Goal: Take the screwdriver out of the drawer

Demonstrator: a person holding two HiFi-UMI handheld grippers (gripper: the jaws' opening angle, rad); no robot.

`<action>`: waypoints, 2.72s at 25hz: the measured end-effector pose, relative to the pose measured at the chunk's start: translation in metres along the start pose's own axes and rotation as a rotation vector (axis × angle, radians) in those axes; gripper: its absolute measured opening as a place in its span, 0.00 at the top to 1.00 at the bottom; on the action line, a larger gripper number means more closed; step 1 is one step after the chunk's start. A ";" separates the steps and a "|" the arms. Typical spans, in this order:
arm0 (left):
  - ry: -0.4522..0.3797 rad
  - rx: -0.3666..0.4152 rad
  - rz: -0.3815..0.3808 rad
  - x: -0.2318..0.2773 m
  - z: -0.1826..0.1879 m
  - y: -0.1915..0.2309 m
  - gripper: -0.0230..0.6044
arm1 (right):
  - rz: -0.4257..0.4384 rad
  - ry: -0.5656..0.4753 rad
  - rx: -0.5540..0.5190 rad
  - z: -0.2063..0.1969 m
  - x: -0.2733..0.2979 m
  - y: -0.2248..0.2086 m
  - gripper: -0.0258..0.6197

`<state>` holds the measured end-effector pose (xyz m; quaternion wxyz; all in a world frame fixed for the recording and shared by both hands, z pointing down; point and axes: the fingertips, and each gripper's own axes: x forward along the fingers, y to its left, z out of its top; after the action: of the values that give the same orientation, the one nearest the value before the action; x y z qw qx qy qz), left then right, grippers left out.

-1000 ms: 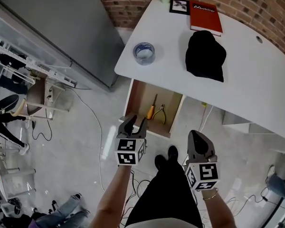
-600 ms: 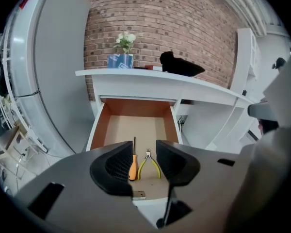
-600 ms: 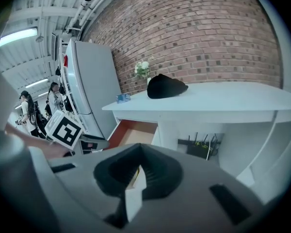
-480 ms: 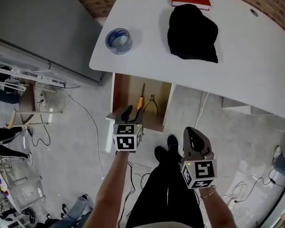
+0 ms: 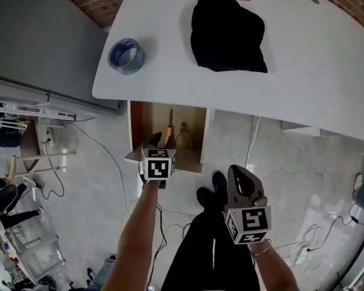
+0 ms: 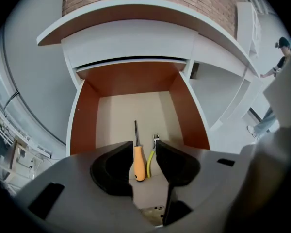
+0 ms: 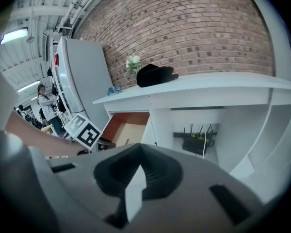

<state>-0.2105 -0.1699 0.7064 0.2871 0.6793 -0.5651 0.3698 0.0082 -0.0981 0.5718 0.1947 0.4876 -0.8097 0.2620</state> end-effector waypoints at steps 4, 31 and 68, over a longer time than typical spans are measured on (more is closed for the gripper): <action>0.043 0.007 0.008 0.022 -0.006 0.004 0.74 | -0.013 0.004 0.015 -0.005 0.002 -0.005 0.96; 0.275 -0.015 -0.001 0.104 -0.027 0.012 0.74 | -0.046 0.038 0.071 -0.019 0.032 -0.023 0.96; -0.007 -0.002 -0.011 0.029 0.023 0.005 0.86 | 0.032 0.033 -0.012 0.010 0.030 0.004 0.96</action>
<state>-0.2091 -0.2057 0.7175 0.2877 0.6836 -0.5626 0.3652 -0.0092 -0.1235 0.5802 0.2069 0.4690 -0.8157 0.2683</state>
